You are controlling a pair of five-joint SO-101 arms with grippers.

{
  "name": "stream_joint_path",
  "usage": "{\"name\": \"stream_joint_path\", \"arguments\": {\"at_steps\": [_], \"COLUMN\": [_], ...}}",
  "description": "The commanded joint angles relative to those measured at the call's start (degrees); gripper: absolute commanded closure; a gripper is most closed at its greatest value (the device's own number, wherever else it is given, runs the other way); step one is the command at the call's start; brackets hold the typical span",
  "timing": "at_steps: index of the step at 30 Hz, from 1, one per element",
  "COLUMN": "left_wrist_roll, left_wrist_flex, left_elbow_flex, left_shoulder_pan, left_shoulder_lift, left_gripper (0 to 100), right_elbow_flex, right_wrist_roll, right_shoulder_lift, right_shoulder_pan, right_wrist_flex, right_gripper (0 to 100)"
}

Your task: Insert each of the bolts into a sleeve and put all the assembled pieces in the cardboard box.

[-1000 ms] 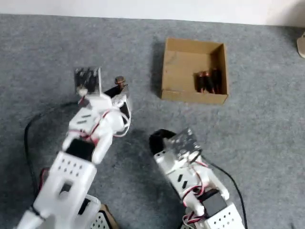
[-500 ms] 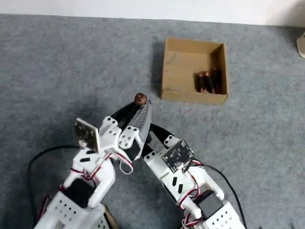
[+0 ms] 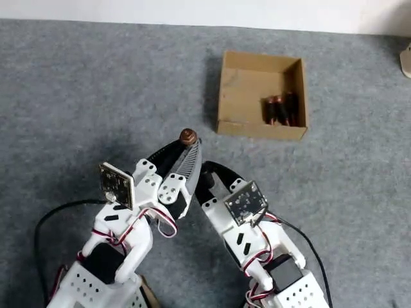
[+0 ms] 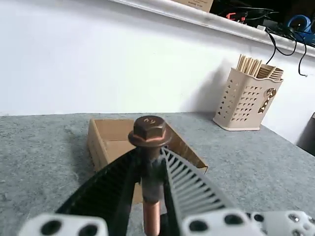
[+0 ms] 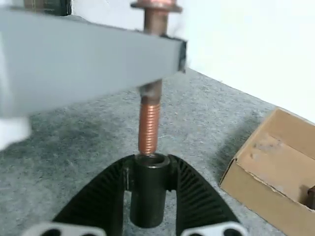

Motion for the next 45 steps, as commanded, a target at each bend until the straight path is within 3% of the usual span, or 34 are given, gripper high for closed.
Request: {"name": "stream_joint_path", "arguments": {"at_steps": [1,5,11,23,30,32,36,39,41,45], "left_wrist_roll": [-0.2,0.1,9.9,10.2,10.3,10.2,10.5,14.9,17.3,17.3], "left_wrist_flex": [-0.2,-0.9,-0.6,-0.4,10.7,16.9,31.7,44.0,48.1,48.3], "left_elbow_flex": [-3.1,-2.7,-2.8,2.8,7.5,6.0,2.9,-1.0,-3.7,-4.7], "left_shoulder_pan": [1.1,1.4,1.4,1.4,3.6,3.8,3.4,3.3,2.2,-5.1], "left_shoulder_lift": [-0.7,-0.7,-0.7,-0.6,-1.2,-1.2,-1.2,-1.2,-1.2,-1.2], "left_gripper": [99,99,99,99,98,93,72,60,58,58], "right_elbow_flex": [8.8,8.8,8.8,8.8,8.8,8.8,8.8,8.8,8.8,8.8], "right_wrist_roll": [0.8,0.6,0.5,0.4,0.4,0.4,0.4,0.4,0.4,0.4], "right_shoulder_lift": [-0.6,-0.6,-0.6,-0.7,-0.7,-0.7,-0.7,-0.7,-0.7,-0.5], "right_shoulder_pan": [0.7,0.6,0.6,0.8,1.0,1.0,3.6,5.9,6.4,8.2], "right_wrist_flex": [0.0,0.0,0.0,0.0,0.0,0.0,-0.1,-0.1,0.0,0.2], "right_gripper": [99.3,99.3,99.3,99.3,99.3,99.3,99.3,99.3,99.3,99.3]}}
